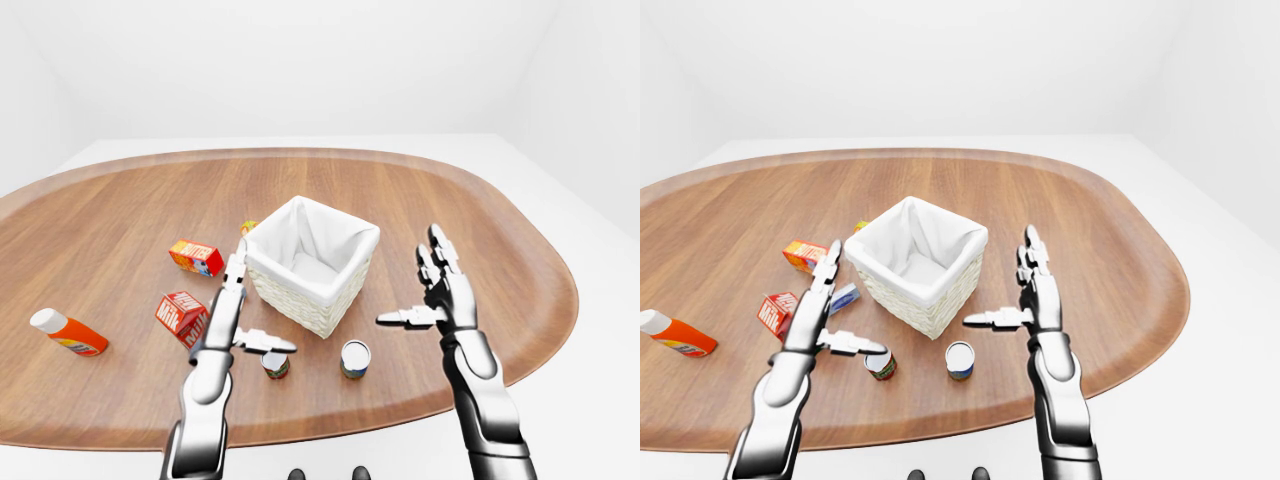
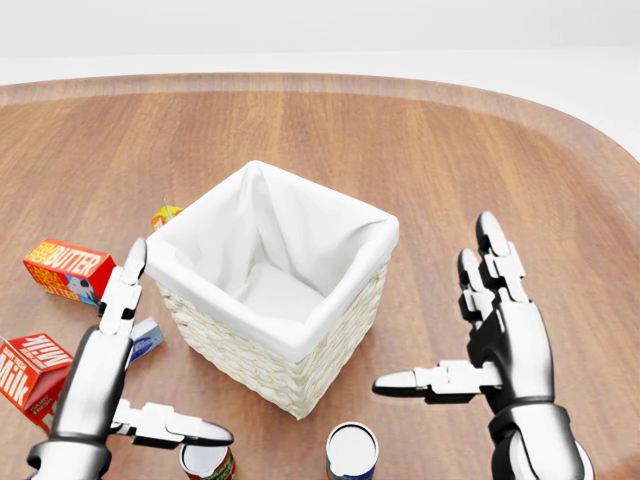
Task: Pick up the tomato sauce, and put it in the basket.
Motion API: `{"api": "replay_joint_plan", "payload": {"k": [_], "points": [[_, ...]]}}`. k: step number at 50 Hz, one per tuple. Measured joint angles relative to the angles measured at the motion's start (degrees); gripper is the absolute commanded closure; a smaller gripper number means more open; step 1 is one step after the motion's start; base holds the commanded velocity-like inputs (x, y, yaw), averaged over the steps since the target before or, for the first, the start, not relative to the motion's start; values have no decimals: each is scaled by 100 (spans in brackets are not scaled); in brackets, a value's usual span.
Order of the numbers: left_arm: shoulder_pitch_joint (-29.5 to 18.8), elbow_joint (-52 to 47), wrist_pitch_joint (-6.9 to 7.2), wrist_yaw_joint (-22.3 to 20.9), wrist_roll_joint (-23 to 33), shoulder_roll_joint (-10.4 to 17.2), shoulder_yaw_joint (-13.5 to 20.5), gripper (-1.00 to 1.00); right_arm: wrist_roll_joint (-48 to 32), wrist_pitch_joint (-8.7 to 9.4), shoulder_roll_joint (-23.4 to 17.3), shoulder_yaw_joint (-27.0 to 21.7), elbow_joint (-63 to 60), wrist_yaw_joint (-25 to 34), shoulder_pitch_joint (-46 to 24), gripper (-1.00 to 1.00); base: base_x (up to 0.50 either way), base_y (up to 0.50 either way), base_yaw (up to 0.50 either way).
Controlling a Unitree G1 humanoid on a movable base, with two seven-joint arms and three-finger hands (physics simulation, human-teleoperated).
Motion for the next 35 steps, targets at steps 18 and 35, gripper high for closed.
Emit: {"api": "replay_joint_plan", "payload": {"k": [18,35], "points": [[166,-36,-151,35,199,-17,-34,-100,-7,0,1,3,-5,-1,1,-100,0,0,0],[321,-5,-295,41,294,-13,-17,-100,-5,0,-4,-7,-16,-6,-11,-100,0,0,0]]}}
